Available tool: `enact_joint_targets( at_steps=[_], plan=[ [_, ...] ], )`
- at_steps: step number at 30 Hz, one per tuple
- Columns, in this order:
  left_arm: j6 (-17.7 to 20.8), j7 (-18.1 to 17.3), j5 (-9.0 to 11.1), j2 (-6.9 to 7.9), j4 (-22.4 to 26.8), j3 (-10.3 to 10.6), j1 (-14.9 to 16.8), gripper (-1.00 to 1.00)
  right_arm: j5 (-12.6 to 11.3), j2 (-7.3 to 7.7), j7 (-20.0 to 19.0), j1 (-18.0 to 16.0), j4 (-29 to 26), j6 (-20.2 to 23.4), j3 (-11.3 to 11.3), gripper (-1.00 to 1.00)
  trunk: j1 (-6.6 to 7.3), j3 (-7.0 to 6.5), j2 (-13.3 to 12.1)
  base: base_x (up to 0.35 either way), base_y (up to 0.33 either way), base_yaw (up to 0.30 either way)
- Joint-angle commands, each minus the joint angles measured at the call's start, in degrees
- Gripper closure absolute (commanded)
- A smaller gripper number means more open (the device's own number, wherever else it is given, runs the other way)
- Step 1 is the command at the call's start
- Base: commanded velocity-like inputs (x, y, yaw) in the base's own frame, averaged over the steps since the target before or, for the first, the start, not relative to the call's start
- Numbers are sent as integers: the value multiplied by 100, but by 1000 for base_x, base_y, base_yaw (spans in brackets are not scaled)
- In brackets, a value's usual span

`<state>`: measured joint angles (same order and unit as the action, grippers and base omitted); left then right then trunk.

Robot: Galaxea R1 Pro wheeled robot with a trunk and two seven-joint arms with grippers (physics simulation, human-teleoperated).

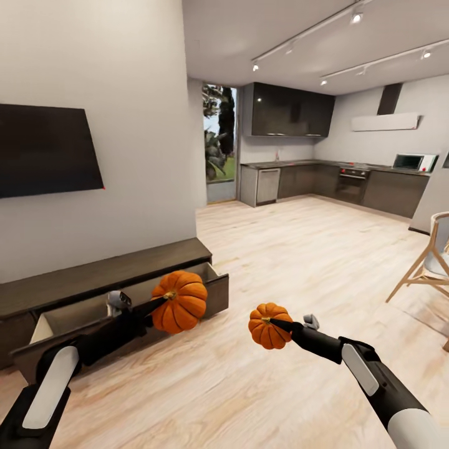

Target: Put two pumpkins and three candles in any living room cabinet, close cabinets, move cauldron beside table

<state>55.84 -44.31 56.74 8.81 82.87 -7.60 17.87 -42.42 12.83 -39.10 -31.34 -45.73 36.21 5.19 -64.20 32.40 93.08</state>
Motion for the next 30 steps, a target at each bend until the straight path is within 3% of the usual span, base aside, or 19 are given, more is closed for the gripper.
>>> enact_joint_targets(
  at_steps=[1,6,18,20,23,30],
  plan=[
    [50,-25,65,-2,1,-4,6,100,-91,4,10,-3,-6,45,9,100,-2,4,3,301,-161,259],
    [50,0,66,-2,1,-4,6,100,-91,1,33,-3,-6,44,9,100,-2,0,3,303,-158,266],
    [46,443,43,-5,4,-9,6,100,-30,-15,91,-5,-15,56,9,100,-2,-1,3,304,-156,272],
    [45,735,41,2,8,-26,6,100,-12,-16,175,-4,-18,59,23,100,-2,-1,3,304,-156,275],
    [42,1515,46,-3,18,-52,6,100,5,-23,454,-4,-22,64,61,100,-2,-1,3,303,-156,275],
    [35,3182,16,6,2,-57,-7,100,26,-33,1743,5,-25,-55,106,100,-2,-1,3,303,-156,275]
  ],
)
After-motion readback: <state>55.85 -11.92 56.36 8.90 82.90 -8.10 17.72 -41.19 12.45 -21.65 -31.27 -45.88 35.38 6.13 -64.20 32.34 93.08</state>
